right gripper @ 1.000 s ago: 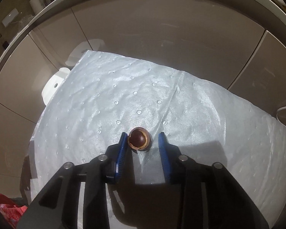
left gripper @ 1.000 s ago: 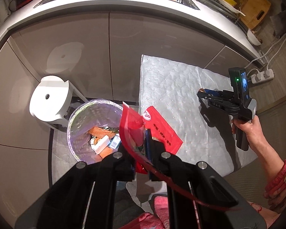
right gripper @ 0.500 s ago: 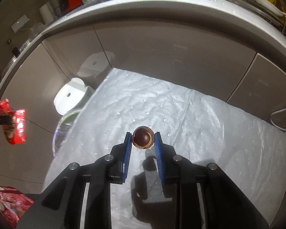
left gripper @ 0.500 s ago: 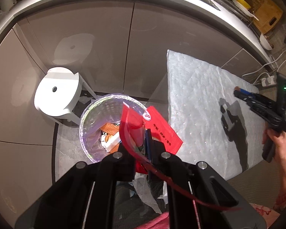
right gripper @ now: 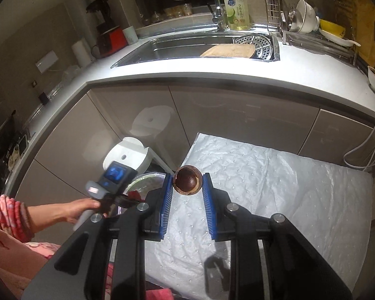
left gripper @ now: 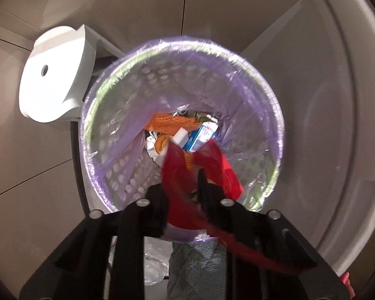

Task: Collect trash
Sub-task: 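Drop the wrapper into the bin with the left tool while the right tool carries the shell over, then release the brown chestnut shell into the bin with the right tool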

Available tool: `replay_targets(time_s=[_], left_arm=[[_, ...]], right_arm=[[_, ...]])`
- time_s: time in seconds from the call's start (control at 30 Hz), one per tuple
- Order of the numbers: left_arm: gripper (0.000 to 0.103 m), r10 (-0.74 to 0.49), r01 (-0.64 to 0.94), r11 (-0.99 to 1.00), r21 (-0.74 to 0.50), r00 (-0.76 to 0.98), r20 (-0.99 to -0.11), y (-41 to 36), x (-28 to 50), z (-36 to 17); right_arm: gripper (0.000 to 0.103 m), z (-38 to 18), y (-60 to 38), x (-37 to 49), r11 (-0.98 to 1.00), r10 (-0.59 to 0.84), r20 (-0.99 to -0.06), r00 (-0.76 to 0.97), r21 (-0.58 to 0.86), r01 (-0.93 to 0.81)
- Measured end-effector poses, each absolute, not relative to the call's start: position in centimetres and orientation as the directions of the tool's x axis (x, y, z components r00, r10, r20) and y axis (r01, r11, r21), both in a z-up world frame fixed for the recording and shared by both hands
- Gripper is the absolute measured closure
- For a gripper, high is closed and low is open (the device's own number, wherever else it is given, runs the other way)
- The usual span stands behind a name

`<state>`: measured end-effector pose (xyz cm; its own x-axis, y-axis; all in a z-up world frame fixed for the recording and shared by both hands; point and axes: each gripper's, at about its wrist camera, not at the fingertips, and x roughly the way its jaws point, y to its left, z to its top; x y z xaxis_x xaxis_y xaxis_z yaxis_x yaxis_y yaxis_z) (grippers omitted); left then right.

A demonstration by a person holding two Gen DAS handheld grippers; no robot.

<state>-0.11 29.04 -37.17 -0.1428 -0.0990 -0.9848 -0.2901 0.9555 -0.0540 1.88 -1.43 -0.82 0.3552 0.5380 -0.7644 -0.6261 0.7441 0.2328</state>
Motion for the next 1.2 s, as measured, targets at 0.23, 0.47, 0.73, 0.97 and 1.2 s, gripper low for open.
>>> replay_targets(time_s=[0.23,0.47,0.73,0.97,1.2], left_arm=[[0.041,-0.07,-0.234,0.972,-0.015,-0.228,-0.971,28.3,0.0,-40.8],[0.034,-0.085,-0.241,0.968,-0.064,-0.077,-0.993,28.2,-0.7,-34.3],[0.024,-0.013,-0.313,0.947,-0.07,0.178,-0.984,30.0,-3.2,-19.8],[0.02,0.052,-0.372,0.926,-0.064,0.294,-0.954,31.8,-6.8,-12.6],[0.02,0.095,-0.406,0.913,-0.039,0.303,-0.948,33.2,-9.2,-11.1]], right_arm=[[0.078,-0.6,-0.6,0.4,0.763,0.525,-0.775,0.353,0.244,-0.599],[0.078,-1.9,1.9,0.1,0.726,0.547,-0.783,0.296,0.267,-0.634],[0.078,-6.4,7.5,-0.1,0.622,0.578,-0.803,0.145,0.319,-0.715],[0.078,-12.3,13.2,-0.4,0.544,0.539,-0.842,0.001,0.347,-0.764],[0.078,-18.7,18.7,-1.1,0.496,0.441,-0.892,-0.099,0.334,-0.801]])
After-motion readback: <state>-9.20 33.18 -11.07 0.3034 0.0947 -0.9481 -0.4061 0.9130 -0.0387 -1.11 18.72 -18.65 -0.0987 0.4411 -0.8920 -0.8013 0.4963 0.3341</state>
